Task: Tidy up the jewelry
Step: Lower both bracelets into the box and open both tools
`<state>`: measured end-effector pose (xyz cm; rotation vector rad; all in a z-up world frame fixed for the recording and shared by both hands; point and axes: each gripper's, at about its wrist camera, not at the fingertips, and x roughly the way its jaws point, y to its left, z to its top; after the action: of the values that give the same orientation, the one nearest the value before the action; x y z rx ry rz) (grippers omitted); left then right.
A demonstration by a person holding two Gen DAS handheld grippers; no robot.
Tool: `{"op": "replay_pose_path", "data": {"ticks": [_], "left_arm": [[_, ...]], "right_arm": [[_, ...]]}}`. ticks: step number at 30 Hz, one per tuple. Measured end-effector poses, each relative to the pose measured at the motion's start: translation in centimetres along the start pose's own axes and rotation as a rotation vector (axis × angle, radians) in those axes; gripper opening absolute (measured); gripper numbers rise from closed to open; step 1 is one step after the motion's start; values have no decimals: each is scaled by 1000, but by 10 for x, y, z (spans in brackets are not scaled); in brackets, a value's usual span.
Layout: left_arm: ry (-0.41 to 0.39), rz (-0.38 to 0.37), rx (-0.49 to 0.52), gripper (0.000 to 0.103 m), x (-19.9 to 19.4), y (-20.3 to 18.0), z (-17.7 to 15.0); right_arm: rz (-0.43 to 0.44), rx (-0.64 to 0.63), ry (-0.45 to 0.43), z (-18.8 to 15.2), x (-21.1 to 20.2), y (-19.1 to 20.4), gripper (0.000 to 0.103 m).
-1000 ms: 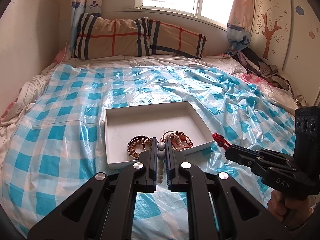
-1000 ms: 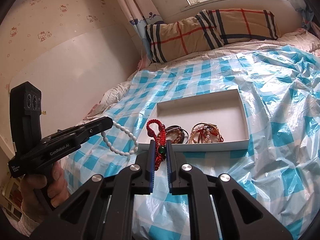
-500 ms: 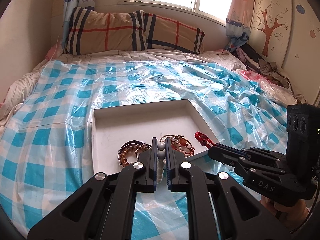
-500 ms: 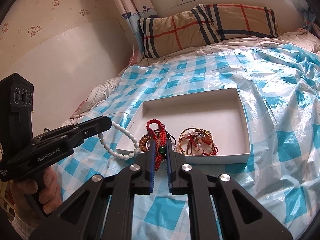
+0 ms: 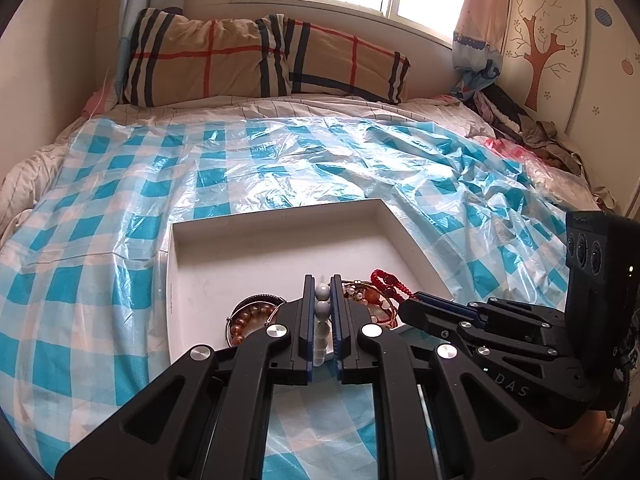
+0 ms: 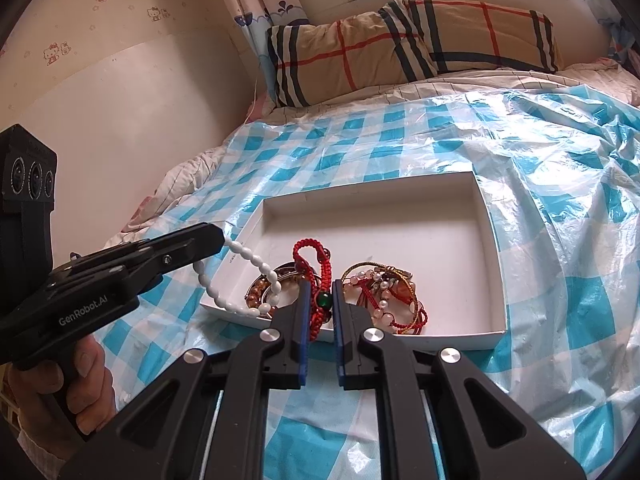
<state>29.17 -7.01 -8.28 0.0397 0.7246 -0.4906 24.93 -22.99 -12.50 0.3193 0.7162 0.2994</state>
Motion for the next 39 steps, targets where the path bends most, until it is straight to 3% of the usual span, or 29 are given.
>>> {"op": "replay_pose_path", "data": {"ticks": [33, 39], "left_arm": [[75, 38, -34, 7, 49, 23, -18], [102, 74, -47, 10, 55, 28, -22]], "right_arm": [[-36, -19, 30, -2, 35, -7, 12], [-56, -11, 25, -3, 33, -10, 25]]}}
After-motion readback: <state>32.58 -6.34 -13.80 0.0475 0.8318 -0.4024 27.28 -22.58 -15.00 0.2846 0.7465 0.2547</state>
